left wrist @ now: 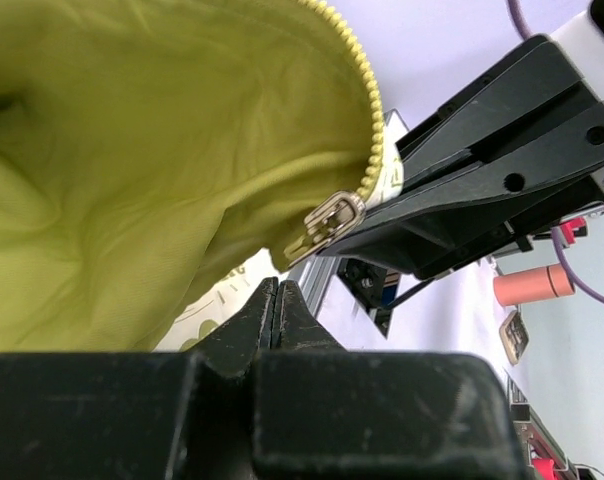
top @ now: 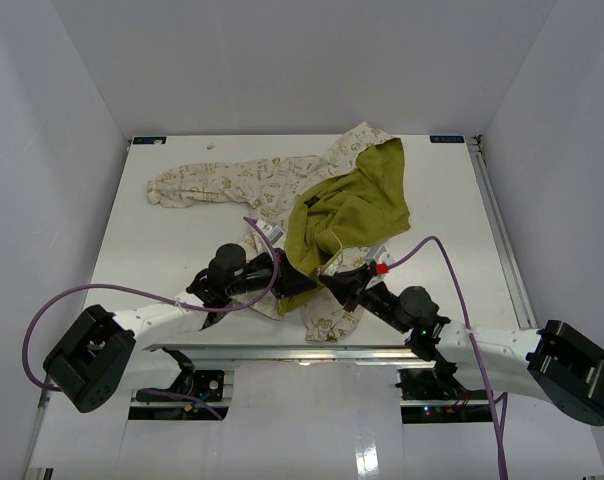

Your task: Zip up the jacket

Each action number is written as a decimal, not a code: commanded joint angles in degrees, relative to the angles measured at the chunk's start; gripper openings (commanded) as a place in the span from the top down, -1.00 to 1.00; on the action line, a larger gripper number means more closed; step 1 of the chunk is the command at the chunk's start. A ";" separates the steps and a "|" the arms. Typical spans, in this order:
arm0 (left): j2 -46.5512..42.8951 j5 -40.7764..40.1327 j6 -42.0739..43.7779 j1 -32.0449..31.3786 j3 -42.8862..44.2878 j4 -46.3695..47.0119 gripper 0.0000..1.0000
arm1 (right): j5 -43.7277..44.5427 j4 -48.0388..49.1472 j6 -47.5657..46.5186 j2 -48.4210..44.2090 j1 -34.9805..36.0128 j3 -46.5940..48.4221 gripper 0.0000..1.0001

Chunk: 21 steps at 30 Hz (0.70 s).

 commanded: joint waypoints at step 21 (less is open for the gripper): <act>-14.56 -28.44 4.26 -0.56 -2.64 -36.43 0.21 | 12.42 -2.32 10.50 -6.50 -0.10 -10.35 0.85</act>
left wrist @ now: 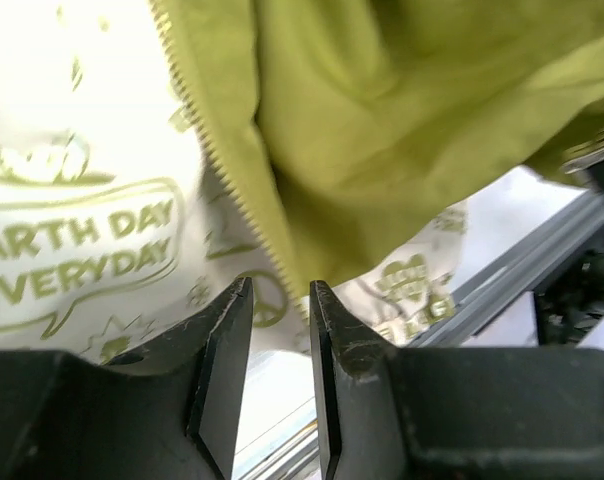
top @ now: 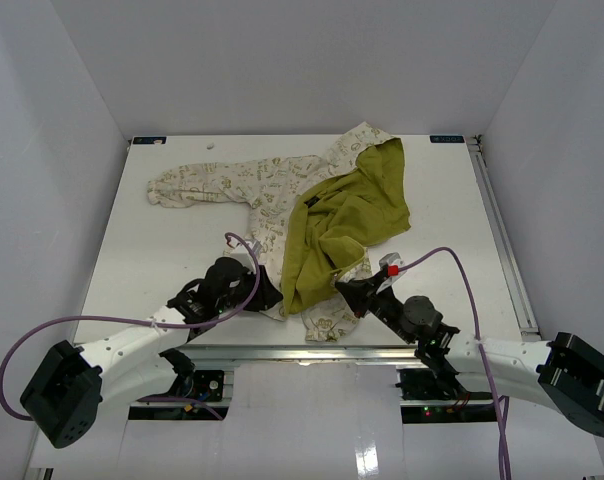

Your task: Zip up the jacket

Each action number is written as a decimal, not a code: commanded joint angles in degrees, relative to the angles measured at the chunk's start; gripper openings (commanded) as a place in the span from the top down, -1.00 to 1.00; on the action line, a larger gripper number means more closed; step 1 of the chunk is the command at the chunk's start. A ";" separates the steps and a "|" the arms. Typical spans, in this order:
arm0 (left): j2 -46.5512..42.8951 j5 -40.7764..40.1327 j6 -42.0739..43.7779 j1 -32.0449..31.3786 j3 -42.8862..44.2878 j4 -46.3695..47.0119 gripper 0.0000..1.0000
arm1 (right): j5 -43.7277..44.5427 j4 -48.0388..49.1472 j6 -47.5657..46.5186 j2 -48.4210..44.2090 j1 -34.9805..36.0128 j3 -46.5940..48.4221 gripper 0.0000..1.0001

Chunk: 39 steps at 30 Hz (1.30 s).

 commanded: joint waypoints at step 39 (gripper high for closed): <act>17.44 -5.94 -4.22 -11.47 1.51 8.15 -0.11 | 2.69 1.70 0.67 -3.42 0.02 -4.49 0.85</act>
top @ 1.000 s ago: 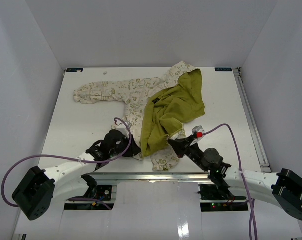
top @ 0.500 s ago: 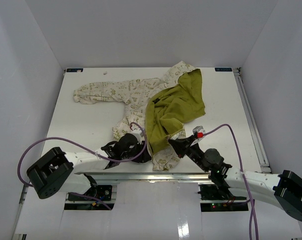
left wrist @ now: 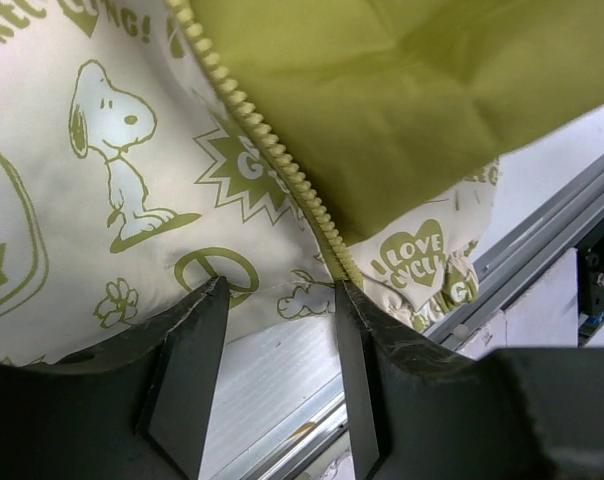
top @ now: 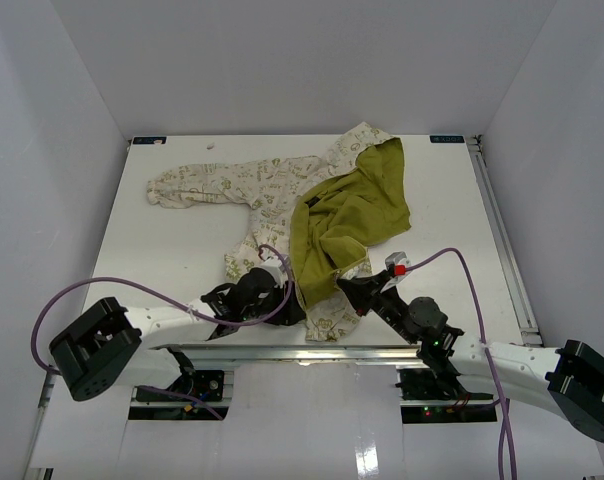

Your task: Zip up the jacket

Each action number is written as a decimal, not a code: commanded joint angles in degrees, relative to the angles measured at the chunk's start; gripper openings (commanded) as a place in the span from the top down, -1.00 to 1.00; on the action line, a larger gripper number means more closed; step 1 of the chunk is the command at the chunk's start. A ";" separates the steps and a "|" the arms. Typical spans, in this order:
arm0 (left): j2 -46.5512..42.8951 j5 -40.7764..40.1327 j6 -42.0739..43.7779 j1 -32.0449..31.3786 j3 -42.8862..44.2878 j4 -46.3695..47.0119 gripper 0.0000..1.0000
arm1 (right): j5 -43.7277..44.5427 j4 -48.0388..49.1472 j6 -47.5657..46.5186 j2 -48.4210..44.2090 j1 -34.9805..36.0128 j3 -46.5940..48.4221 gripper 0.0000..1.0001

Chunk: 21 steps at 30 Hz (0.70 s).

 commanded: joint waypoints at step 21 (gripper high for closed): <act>1.13 -10.13 -2.29 -0.79 3.28 -7.26 1.00 | 1.04 2.86 -0.83 -0.21 -0.02 -4.48 0.85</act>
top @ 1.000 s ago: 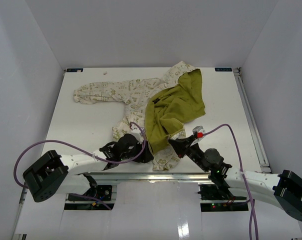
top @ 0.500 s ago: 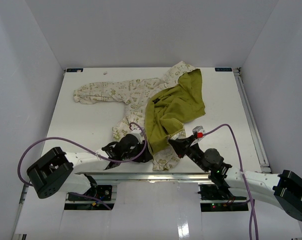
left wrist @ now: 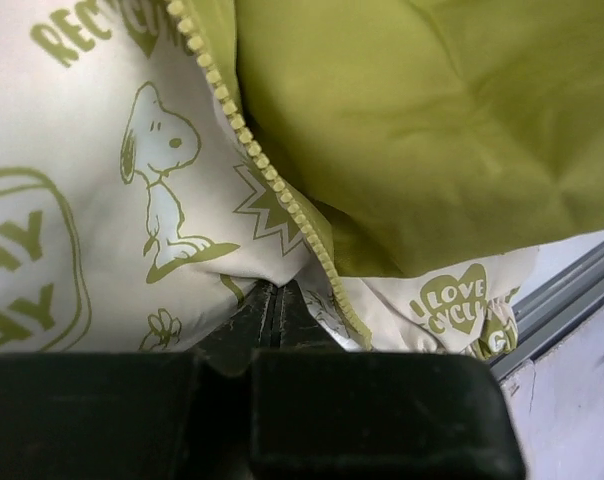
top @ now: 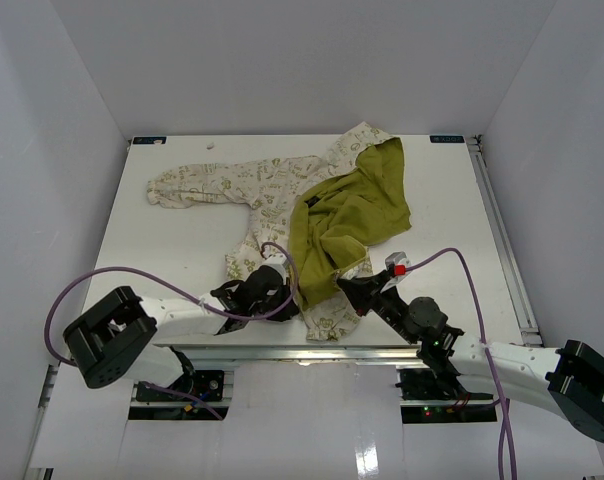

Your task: Zip up the jacket

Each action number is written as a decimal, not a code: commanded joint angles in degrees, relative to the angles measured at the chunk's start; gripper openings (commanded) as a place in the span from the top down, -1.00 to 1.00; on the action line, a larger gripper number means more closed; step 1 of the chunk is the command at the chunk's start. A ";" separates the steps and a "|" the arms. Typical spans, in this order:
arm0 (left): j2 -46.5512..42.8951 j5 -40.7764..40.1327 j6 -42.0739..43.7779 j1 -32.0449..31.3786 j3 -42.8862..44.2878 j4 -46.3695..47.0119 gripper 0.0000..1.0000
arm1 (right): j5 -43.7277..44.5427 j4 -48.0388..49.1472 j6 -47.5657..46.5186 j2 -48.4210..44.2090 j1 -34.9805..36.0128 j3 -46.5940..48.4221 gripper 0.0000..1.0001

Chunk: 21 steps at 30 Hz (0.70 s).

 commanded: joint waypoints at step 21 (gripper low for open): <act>-24.10 -29.69 -6.54 -0.68 8.59 -40.91 1.00 | 9.73 -3.90 -0.08 -0.09 -0.02 -1.54 0.85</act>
